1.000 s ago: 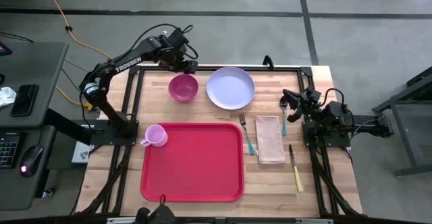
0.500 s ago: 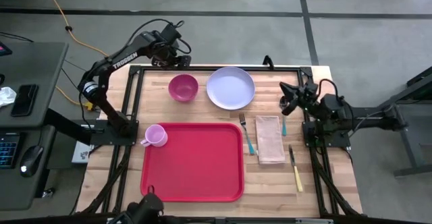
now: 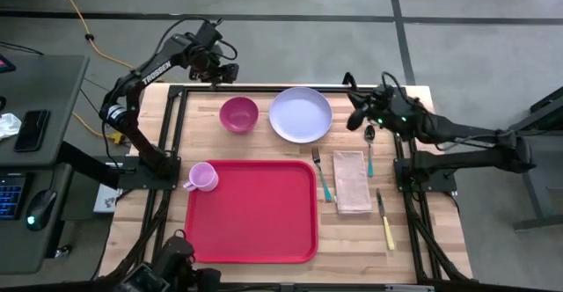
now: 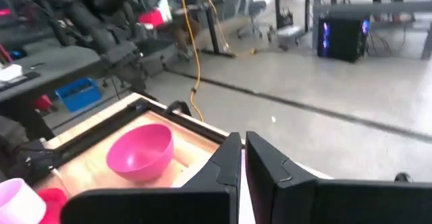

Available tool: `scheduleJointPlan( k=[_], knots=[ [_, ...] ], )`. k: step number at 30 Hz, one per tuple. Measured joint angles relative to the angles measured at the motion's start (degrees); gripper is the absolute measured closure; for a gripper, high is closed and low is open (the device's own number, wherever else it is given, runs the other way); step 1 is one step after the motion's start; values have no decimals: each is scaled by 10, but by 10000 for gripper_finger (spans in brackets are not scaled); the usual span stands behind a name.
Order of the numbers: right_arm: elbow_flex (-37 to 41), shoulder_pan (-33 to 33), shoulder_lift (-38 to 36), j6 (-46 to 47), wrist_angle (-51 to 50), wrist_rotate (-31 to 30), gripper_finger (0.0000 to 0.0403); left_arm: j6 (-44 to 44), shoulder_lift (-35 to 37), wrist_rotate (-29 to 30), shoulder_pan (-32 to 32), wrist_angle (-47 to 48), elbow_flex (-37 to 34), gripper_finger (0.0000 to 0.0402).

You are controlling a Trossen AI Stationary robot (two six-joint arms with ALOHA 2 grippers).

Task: Set up tray
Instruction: Put the white plate to the bottom of the purple mug on the red tray

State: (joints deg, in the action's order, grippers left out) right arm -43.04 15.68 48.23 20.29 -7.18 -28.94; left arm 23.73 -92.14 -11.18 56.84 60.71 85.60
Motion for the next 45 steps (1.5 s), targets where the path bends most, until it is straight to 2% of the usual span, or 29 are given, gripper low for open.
scheduleJointPlan(
  k=[7, 18, 24, 37, 45],
  knots=[
    [-50, 83, 76, 23, -38, 113, 390, -28, 0, 1, 22, 24, 0, 147],
    [-95, 168, 182, 44, -96, 221, 302, -40, 0, 17, 21, 25, 0, 147],
    [-137, 189, 252, 42, -119, 265, 273, -40, 0, 17, 21, 25, 0, 147],
    [-245, 197, 407, 3, -257, 279, 264, -55, 0, 19, 21, 25, 0, 147],
    [-268, 231, 451, 2, -306, 265, 264, -55, 0, 19, 21, 25, 0, 147]
  ],
)
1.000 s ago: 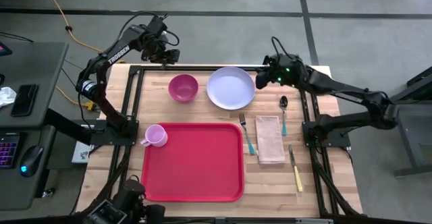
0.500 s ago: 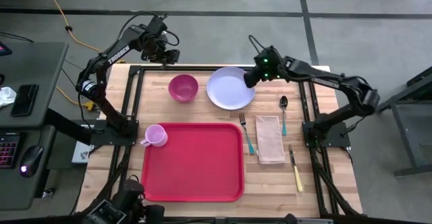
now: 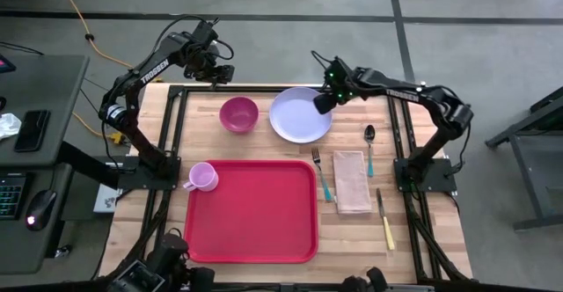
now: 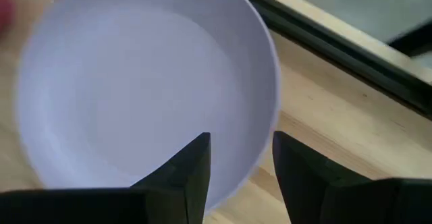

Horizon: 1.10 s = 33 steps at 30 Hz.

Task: Set up tray
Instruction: Put the white plate to the bottom of the purple mug on the red tray

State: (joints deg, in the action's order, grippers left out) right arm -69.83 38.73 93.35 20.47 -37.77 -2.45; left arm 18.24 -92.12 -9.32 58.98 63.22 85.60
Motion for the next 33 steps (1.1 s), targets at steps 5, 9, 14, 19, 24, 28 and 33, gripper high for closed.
scheduleJointPlan(
  k=[5, 9, 14, 19, 24, 28, 33],
  knots=[
    [2, 20, 7, 0, -12, 0, 265, -4, 0, 0, 0, 0, 0, 147],
    [2, 26, 7, 0, -11, 4, 265, -4, 0, 9, 0, 0, 0, 147],
    [2, 26, 7, 0, -11, 10, 262, -4, 0, 9, 0, 0, 0, 147],
    [3, 26, 7, 0, -13, -10, 254, -4, 0, 9, 0, 0, 0, 147],
    [3, 30, 12, 0, -15, -8, 248, -4, 0, 9, 0, -1, 0, 147],
    [3, 30, 41, 0, -16, 3, 248, -4, 0, 9, 0, -1, 0, 147],
    [4, 30, 74, 1, -8, 6, 245, -4, 0, 9, 0, -1, 0, 147]
  ],
)
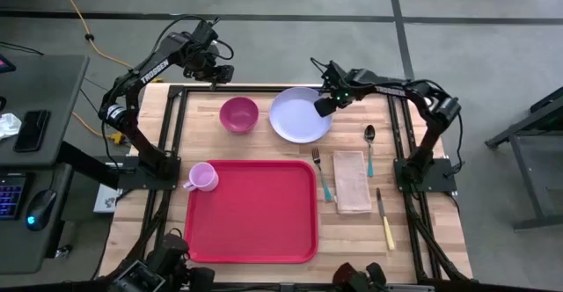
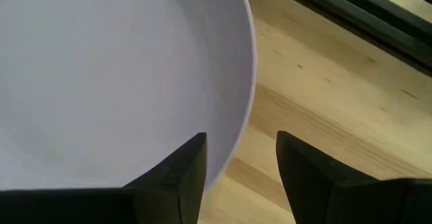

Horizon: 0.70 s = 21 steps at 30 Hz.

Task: Set up tray
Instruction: Put the white plate to the bottom of the purple mug on the red tray

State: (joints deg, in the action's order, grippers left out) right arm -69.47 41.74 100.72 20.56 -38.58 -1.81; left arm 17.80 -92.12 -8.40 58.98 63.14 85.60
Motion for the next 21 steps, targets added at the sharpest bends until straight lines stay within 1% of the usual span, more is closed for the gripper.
scheduleJointPlan(
  k=[13, 21],
  knots=[
    [0, 0, 61, 4, 38, 13, 245, -7, 0, 0, 0, 0, 0, 147],
    [0, 0, 79, 4, 46, 12, 263, -9, 0, 0, 0, 0, 0, 147]
  ],
)
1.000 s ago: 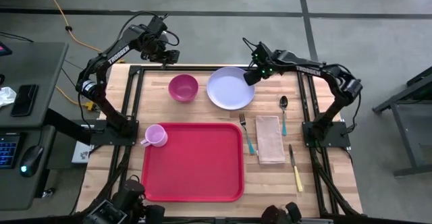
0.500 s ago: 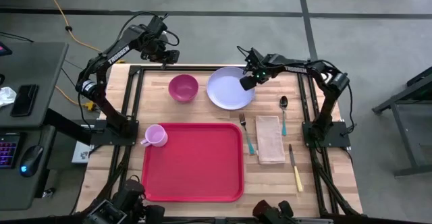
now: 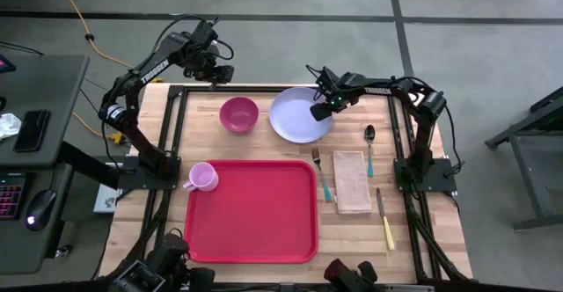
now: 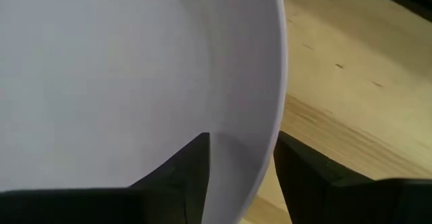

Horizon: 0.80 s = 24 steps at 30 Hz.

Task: Set up tray
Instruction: Put the white plate to the bottom of the purple mug on the red tray

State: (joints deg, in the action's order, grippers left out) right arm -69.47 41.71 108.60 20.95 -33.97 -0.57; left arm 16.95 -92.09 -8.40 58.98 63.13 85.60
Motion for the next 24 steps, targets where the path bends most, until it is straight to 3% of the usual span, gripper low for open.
scheduleJointPlan(
  k=[24],
  knots=[
    [0, 0, 0, -2, 24, -5, 391, 0, 0, 0, 0, 0, 0, 147]
  ],
)
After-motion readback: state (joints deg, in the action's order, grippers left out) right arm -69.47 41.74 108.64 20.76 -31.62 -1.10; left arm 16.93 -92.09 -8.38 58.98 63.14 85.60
